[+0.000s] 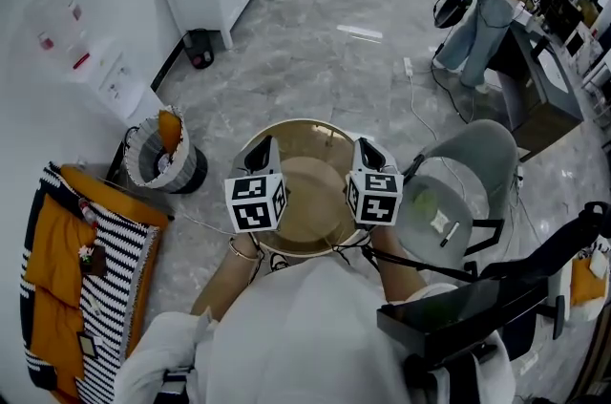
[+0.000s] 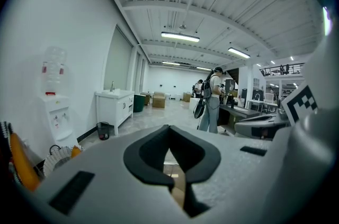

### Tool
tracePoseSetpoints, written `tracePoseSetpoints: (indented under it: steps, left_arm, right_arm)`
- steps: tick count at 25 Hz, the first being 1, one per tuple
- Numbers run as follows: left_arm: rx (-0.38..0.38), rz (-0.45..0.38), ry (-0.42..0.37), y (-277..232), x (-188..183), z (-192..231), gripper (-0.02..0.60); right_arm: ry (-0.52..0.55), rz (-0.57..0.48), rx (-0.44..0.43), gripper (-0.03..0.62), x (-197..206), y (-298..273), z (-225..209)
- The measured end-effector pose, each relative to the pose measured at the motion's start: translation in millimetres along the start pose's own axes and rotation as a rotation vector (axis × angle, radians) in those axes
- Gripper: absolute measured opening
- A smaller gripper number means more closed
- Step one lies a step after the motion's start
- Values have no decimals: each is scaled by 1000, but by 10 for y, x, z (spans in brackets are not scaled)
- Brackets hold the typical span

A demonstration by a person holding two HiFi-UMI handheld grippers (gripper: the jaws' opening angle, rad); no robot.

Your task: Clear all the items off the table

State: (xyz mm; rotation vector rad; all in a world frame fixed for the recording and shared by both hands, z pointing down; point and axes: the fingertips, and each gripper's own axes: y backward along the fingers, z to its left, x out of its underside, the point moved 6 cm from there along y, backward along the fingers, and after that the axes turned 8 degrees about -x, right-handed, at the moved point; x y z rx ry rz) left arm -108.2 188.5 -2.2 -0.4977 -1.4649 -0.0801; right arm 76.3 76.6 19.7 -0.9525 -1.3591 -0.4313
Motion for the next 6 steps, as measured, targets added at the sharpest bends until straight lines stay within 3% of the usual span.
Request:
tracePoseSetpoints:
  steps: [6]
  left_arm:
    - [9, -1, -2, -87, -25, -44, 8]
  right_arm:
    - [14, 7, -1, 23, -11, -48, -56]
